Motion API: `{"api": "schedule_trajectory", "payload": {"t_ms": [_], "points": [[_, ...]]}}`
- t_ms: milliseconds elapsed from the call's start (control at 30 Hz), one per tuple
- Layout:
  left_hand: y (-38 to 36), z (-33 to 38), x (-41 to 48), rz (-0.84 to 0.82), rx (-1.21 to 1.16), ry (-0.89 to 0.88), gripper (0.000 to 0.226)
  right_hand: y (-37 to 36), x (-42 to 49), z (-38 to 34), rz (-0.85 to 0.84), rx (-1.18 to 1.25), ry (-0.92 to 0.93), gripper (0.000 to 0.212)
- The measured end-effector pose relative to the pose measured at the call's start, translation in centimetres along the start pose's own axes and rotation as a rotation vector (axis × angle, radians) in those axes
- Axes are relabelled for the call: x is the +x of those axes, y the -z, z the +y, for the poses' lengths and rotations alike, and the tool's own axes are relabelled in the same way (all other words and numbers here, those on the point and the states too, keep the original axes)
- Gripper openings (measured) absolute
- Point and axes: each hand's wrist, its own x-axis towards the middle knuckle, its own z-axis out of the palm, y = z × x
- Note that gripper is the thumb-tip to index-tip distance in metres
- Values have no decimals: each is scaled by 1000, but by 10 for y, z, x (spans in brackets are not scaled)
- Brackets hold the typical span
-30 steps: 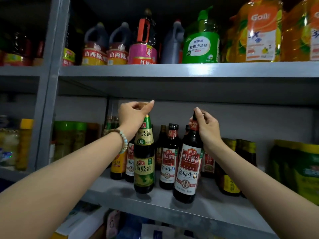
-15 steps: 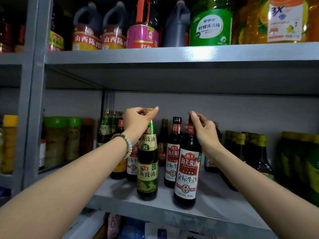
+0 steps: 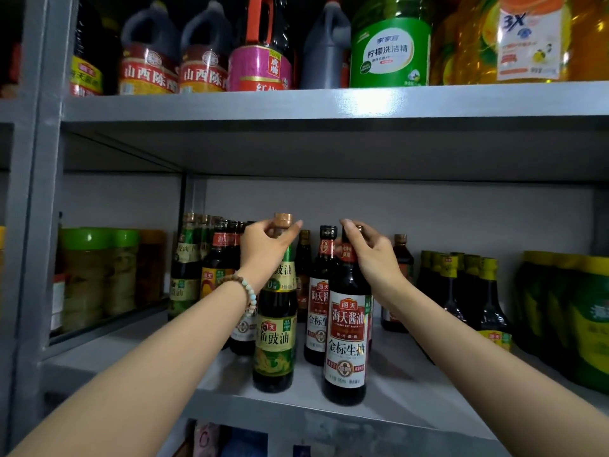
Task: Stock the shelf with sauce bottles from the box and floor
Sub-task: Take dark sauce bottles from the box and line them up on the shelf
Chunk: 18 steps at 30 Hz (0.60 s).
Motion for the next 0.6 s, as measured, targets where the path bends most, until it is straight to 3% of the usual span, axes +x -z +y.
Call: {"api": "schedule_trajectory", "payload": {"t_ms": [133, 300, 400, 600], "points": [[-2, -10, -13, -14, -37, -4, 35, 3, -9, 2, -17, -34, -60, 44], [2, -41, -55, -33, -98, -23, 54, 21, -55, 34, -75, -229, -204, 90], [-1, -63, -81, -2, -141, 18, 58, 28, -82, 55, -187, -275, -233, 96], [-7, -88, -99, 29, -156, 124, 61, 33, -92, 66, -119, -301, -184, 84]]}}
